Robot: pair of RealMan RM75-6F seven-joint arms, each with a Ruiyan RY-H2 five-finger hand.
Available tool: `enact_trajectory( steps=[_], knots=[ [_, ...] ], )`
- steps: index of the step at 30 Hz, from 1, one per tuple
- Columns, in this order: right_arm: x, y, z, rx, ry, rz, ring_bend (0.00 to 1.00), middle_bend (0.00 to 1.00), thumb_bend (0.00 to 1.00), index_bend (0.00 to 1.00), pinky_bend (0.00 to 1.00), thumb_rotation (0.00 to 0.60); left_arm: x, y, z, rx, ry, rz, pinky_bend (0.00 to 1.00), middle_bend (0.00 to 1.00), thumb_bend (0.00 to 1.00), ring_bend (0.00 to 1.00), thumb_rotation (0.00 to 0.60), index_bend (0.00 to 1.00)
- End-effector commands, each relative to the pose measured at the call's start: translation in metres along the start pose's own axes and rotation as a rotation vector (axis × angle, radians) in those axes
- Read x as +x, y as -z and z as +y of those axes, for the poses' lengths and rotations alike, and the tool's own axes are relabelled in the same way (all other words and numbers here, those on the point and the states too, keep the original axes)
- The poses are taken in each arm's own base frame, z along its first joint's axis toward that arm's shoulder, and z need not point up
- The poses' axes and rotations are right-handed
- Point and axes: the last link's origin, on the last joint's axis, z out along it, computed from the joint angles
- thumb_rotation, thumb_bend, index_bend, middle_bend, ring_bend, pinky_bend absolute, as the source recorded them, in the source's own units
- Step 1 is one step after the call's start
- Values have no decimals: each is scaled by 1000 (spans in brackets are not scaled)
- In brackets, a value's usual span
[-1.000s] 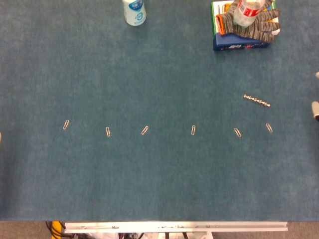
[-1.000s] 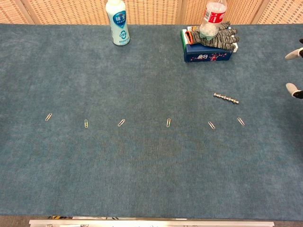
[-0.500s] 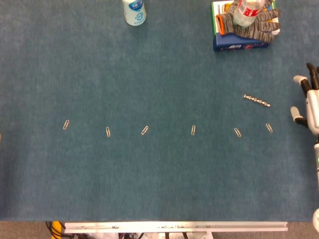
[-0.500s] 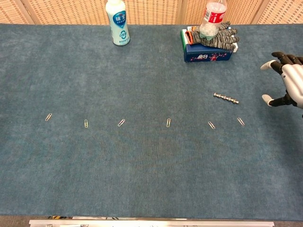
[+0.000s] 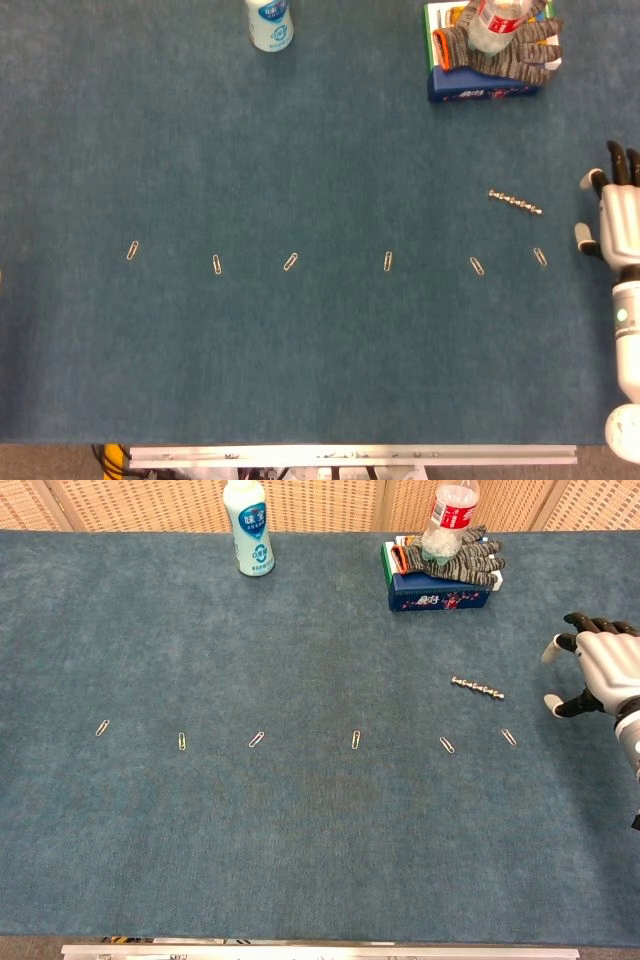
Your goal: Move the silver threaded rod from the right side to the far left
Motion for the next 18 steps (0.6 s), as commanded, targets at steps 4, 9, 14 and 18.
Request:
enact_trajectory(
  steps=[4, 9, 14, 18],
  knots=[
    [-1, -2, -7, 6, 11, -7, 0, 51, 278, 366, 48, 600, 1, 0, 0, 1, 5, 0, 253, 429, 448, 269, 600, 486],
    [-2, -2, -10, 8, 18, -9, 0, 51, 279, 367, 47, 600, 1, 1, 0, 1, 4, -3, 254, 429, 448, 269, 600, 486],
    [-2, -2, -12, 9, 28, -12, 0, 51, 280, 375, 47, 600, 1, 1, -1, 2, 5, -3, 254, 429, 448, 269, 600, 486],
    [-2, -1, -15, 10, 41, -16, 0, 51, 282, 378, 47, 600, 0, 1, 0, 1, 3, -6, 254, 429, 448, 269, 600, 486]
  ],
)
